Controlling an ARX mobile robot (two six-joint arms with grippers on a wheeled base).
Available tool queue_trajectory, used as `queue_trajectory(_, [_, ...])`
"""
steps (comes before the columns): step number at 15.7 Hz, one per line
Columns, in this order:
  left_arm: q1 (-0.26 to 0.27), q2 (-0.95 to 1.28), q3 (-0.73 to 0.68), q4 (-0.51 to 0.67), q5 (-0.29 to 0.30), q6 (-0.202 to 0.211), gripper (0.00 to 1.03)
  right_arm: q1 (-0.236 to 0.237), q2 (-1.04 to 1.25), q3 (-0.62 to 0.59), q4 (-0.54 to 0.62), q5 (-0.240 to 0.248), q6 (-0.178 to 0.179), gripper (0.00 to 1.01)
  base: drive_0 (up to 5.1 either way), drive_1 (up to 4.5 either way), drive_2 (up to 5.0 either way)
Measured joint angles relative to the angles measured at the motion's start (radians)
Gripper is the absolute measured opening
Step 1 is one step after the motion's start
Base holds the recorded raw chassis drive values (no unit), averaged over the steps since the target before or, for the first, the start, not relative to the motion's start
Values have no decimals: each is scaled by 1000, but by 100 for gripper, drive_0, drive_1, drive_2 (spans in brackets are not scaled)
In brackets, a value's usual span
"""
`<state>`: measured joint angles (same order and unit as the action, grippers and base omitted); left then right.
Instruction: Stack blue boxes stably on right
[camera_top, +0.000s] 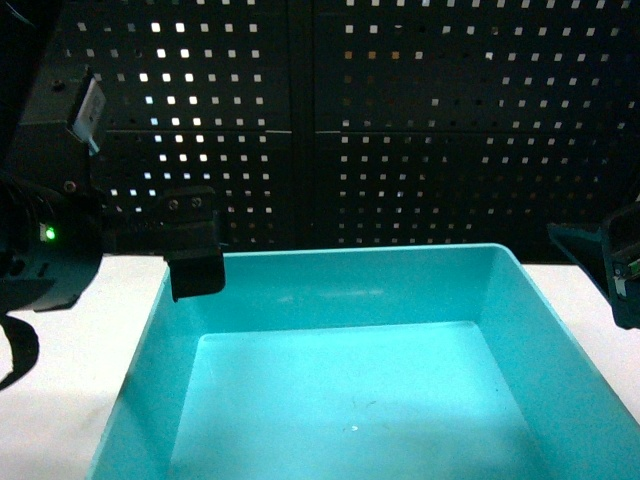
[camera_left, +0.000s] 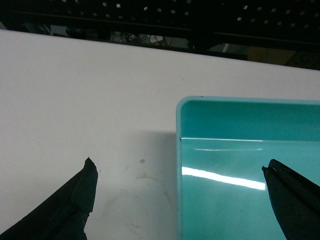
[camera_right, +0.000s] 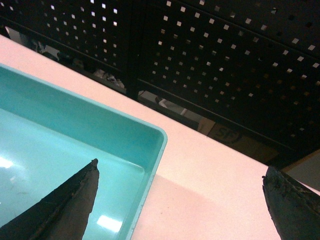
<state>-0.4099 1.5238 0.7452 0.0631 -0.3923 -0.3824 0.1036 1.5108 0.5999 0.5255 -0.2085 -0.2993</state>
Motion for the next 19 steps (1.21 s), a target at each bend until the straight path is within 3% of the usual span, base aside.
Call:
queue_trajectory(4, [-20, 38, 13, -13, -22, -38, 98, -14, 49, 0, 14, -14, -33, 98, 0, 0, 0])
queue_trajectory(9, [-35, 84, 49, -18, -53, -44, 98, -40, 135, 0, 34, -36, -58, 98, 0, 0, 0])
queue_trajectory(11, [-35, 91, 55, -19, -55, -39, 98, -38, 150, 0, 36, -35, -48, 98, 0, 0, 0])
queue_trajectory(14, [-33, 89, 58, -21, -40, -37, 98, -24, 142, 35, 10, -25, 0, 98, 0, 0, 0])
queue_trajectory(19, [-27, 72, 58, -45, -45, -31, 98, 31, 142, 48, 12, -9, 24, 98, 0, 0, 0])
